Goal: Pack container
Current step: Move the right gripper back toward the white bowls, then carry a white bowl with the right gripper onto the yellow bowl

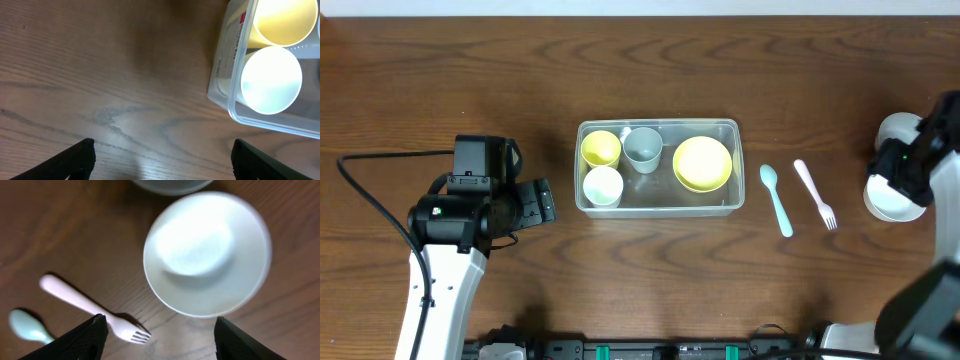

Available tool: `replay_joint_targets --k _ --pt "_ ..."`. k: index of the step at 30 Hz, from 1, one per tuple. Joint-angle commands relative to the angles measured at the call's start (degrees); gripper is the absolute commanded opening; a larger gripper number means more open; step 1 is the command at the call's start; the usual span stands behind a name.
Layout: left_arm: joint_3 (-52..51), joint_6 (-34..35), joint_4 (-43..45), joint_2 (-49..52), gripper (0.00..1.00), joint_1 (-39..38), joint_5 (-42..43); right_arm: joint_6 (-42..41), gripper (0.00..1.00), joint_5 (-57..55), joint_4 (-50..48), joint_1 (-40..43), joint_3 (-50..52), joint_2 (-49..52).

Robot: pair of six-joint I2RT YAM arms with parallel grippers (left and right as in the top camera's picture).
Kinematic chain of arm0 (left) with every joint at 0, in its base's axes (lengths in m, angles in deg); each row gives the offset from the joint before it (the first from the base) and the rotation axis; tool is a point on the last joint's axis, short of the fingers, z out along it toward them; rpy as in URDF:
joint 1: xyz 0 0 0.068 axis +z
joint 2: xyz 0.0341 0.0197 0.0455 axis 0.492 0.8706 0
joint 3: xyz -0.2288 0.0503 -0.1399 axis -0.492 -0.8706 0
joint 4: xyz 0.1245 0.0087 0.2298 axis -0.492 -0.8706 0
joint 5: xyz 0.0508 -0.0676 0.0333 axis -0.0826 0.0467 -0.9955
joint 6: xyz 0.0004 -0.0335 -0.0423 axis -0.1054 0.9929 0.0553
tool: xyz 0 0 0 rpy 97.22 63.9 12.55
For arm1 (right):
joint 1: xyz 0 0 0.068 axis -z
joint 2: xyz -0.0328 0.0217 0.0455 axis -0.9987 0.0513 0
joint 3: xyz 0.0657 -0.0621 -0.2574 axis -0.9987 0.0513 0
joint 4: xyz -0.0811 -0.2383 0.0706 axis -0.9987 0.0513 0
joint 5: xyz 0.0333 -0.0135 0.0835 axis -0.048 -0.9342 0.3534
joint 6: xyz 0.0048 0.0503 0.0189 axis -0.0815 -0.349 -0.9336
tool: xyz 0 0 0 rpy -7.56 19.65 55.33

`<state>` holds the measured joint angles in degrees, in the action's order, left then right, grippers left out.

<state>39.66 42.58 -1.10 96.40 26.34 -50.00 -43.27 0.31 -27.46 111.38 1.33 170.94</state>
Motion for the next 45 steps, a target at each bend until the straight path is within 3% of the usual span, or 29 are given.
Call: replay_joint_targets --k 1,10,19,27,30,39,45 --pt "-0.02 0.57 0.02 -0.04 0.87 0.24 0.2 -1.03 0.69 0.79 -0.85 0.26 -0.04 5.25" --pt "-0.02 0.57 0.02 -0.04 0.87 0.24 0.2 -1.01 0.64 0.79 -2.91 0.26 -0.04 14.32" --pt "-0.02 0.57 -0.02 -0.04 0.87 0.22 0.2 -1.03 0.21 0.81 -3.28 0.13 -0.04 15.08" --pt "-0.02 0.57 -0.37 -0.04 0.87 0.24 0.2 -0.7 0.1 2.43 -3.32 -0.79 -0.07 15.08" --pt "-0.02 0.57 -0.42 -0.04 0.87 0.22 0.2 0.0 0.01 2.86 -3.28 -2.01 -0.09 14.38" --pt "-0.02 0.57 -0.46 -0.04 0.87 0.22 0.2 5.03 0.01 4.68 -3.13 -12.04 -1.22 1.09" --pt "-0.02 0.57 -0.63 -0.04 0.87 0.24 0.2 12.98 0.01 5.35 -4.02 -28.13 -2.23 -11.5"
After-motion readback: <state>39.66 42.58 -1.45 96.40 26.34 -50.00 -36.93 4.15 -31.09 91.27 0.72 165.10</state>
